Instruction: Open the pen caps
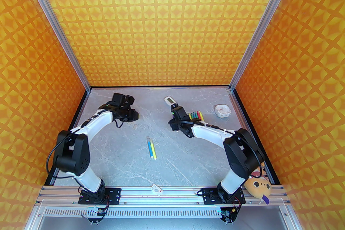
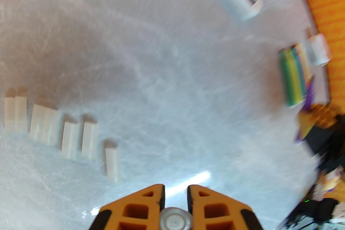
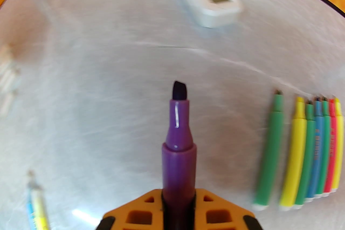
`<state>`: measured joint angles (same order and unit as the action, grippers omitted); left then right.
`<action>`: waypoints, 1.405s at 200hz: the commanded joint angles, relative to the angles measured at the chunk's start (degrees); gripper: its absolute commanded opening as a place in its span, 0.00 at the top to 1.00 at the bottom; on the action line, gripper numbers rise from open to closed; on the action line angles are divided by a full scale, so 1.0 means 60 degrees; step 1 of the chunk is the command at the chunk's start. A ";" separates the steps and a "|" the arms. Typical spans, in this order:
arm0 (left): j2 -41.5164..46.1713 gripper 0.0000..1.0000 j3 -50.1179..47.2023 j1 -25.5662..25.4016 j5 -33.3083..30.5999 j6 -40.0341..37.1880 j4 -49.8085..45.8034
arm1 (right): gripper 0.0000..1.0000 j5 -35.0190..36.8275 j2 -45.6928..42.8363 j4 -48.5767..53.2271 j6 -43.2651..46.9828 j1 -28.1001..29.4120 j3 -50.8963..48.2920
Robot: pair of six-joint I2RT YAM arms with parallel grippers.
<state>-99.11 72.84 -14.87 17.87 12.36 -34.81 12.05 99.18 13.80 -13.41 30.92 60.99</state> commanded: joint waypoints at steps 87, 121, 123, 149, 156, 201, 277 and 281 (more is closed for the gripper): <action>-0.2169 1.00 0.1544 -0.0982 -0.2386 -0.0698 -0.1901 | 1.00 0.0346 0.1448 0.0787 -0.0169 -0.0831 0.1266; -0.2457 1.00 0.1623 -0.1066 -0.2425 -0.0741 -0.1847 | 1.00 0.0616 0.1843 0.0955 -0.0197 -0.0842 0.1476; -0.2482 1.00 0.1628 -0.1066 -0.2437 -0.0742 -0.1846 | 1.00 0.0626 0.1855 0.0952 -0.0197 -0.0845 0.1472; -0.2716 0.99 0.1743 -0.1107 -0.2567 -0.0771 -0.1964 | 1.00 0.0713 0.1968 0.0980 -0.0240 -0.0857 0.1499; -0.2766 0.98 0.1767 -0.1102 -0.2621 -0.0785 -0.2001 | 1.00 0.0743 0.1992 0.0995 -0.0255 -0.0861 0.1510; -0.3018 0.94 0.1894 -0.1139 -0.2790 -0.0844 -0.2128 | 0.96 0.1001 0.2168 0.1134 -0.0241 -0.0889 0.1668; -0.3213 0.83 0.1980 -0.1169 -0.2856 -0.0900 -0.2163 | 0.91 0.1038 0.2455 0.1382 -0.0446 -0.1017 0.1846; -0.3217 0.82 0.1965 -0.1169 -0.2850 -0.0893 -0.2163 | 0.91 0.1038 0.2456 0.1389 -0.0446 -0.1020 0.1846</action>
<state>-117.25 83.40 -21.45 1.98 8.21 -46.50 17.08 112.75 20.45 -14.92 25.21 70.83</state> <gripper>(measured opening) 0.162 0.160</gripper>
